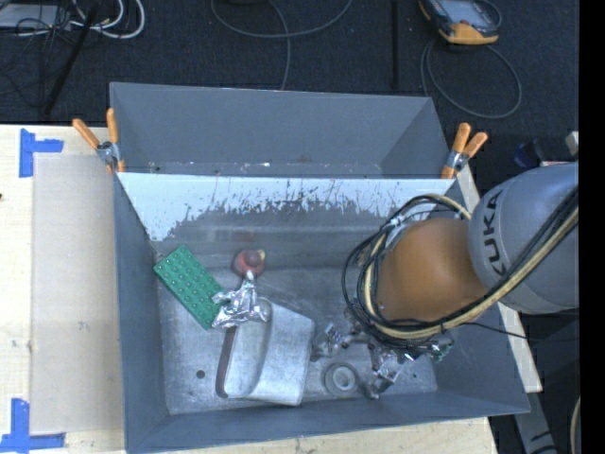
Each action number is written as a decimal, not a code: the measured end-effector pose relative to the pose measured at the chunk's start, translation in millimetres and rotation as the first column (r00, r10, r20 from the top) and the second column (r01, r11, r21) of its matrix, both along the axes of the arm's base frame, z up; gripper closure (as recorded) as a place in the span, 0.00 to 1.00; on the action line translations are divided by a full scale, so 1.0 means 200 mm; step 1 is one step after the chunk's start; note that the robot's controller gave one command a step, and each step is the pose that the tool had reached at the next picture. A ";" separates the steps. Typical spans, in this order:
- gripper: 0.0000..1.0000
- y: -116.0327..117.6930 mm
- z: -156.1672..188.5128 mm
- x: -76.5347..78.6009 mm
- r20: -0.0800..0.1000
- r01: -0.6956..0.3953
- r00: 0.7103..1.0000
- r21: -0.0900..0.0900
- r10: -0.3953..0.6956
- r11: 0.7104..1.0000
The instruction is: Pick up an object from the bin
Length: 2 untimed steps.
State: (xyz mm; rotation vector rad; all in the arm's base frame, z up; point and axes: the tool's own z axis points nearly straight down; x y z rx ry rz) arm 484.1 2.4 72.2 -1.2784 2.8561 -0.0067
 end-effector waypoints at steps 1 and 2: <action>1.00 -0.01 0.00 -0.01 -0.008 0.003 1.000 -0.002 -0.003 1.000; 1.00 -0.01 0.01 -0.01 -0.013 0.000 1.000 -0.001 0.000 1.000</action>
Offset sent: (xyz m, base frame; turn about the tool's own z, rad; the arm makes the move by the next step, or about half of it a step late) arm 0.0000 0.0000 0.0000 0.0000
